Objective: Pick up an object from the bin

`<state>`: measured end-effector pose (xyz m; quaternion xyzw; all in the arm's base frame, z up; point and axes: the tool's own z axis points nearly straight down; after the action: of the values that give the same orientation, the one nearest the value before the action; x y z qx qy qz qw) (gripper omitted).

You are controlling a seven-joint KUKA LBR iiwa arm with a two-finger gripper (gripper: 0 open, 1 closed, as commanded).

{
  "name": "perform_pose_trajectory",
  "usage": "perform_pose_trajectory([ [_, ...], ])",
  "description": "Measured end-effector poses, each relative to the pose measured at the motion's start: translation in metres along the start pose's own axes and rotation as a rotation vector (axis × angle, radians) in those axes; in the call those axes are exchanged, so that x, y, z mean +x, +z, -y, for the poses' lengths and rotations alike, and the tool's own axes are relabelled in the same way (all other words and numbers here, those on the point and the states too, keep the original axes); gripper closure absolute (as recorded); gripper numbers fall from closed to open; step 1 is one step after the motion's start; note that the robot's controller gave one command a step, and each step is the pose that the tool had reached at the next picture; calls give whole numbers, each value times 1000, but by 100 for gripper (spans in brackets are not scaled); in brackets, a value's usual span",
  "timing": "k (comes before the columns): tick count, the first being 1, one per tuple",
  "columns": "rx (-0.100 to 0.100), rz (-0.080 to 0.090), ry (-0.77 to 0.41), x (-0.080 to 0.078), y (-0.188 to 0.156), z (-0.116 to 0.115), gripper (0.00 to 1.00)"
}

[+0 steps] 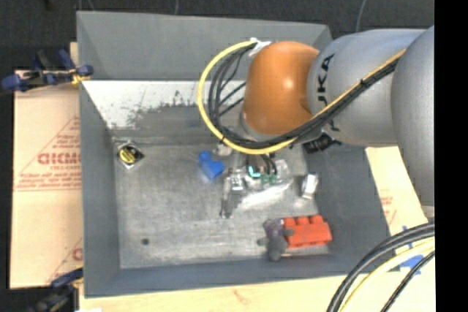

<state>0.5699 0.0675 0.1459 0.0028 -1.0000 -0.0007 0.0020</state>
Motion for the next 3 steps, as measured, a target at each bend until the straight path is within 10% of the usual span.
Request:
perform_pose_trajectory([
  [1,1,18,-204,-55,71,-5,0],
  [2,5,7,-346,-4,32,54,0],
  [3,5,16,-504,-5,72,49,0],
])
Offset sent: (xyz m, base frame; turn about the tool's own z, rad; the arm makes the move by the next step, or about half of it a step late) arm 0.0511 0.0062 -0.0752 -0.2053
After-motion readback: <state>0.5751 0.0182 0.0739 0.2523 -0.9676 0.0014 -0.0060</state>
